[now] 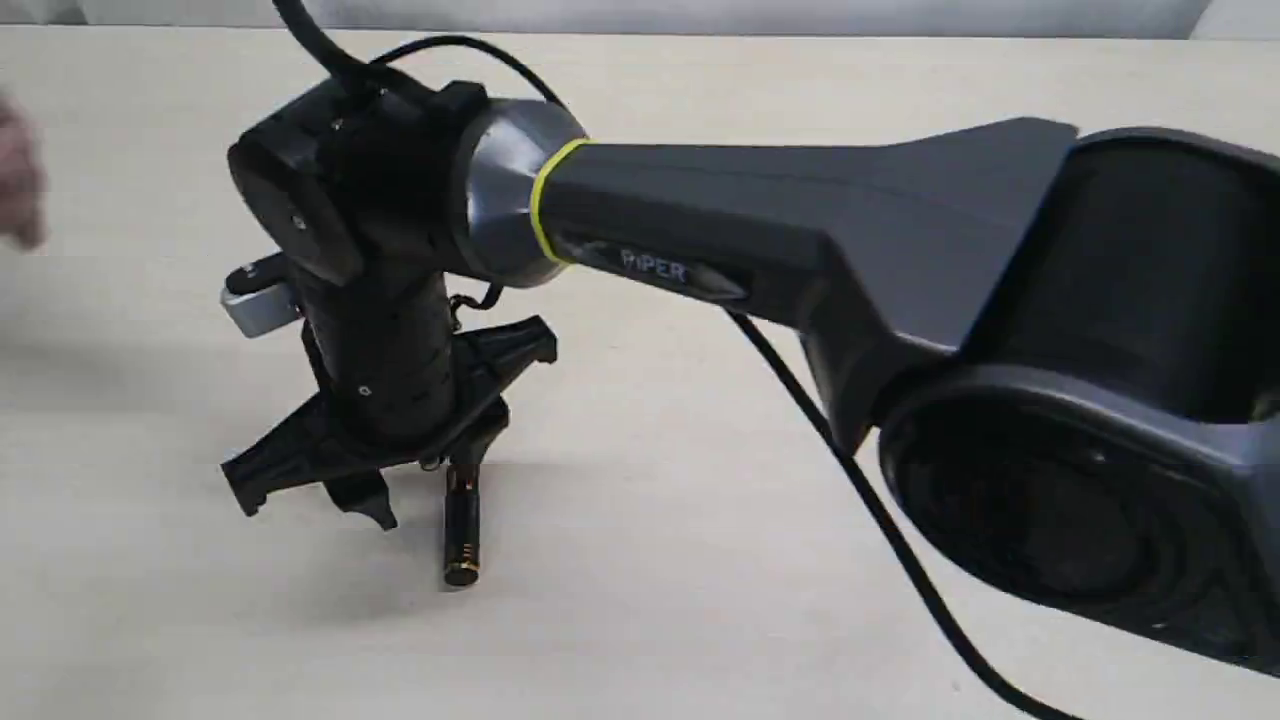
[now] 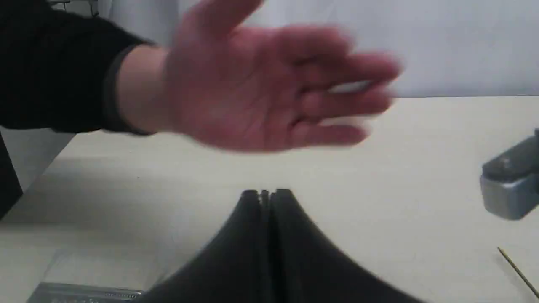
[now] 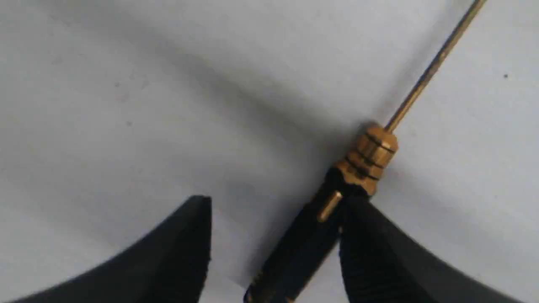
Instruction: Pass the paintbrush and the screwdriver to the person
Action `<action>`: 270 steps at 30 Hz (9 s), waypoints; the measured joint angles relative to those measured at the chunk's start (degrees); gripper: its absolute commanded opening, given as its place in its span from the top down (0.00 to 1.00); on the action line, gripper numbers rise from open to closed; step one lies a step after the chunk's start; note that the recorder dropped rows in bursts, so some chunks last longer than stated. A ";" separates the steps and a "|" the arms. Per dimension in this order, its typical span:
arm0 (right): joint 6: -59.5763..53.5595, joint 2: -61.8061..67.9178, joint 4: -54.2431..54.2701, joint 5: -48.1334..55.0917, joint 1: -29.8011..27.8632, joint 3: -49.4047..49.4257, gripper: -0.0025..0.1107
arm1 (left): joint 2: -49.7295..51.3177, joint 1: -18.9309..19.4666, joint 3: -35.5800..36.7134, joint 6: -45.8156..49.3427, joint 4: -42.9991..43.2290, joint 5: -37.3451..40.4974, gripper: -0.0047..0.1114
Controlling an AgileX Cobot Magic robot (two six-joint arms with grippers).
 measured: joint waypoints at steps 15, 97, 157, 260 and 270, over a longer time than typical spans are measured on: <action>1.94 1.88 -1.75 0.88 0.04 -0.80 0.55 | 0.00 0.00 0.00 0.00 0.00 0.00 0.96; -4.21 -7.26 -8.62 -41.98 -0.42 -0.08 0.66 | 0.00 0.00 0.00 0.00 0.00 0.00 0.96; 18.38 -62.24 -36.99 -47.18 17.23 66.43 0.94 | 0.00 0.00 0.00 0.00 0.00 0.00 0.96; -19.53 -131.98 -11.65 -59.95 -61.98 110.39 0.94 | 0.00 0.00 0.00 0.00 0.00 0.00 0.96; -19.72 -131.98 -11.65 -52.93 -61.98 110.39 0.94 | 0.00 0.00 0.00 0.00 0.00 0.00 0.96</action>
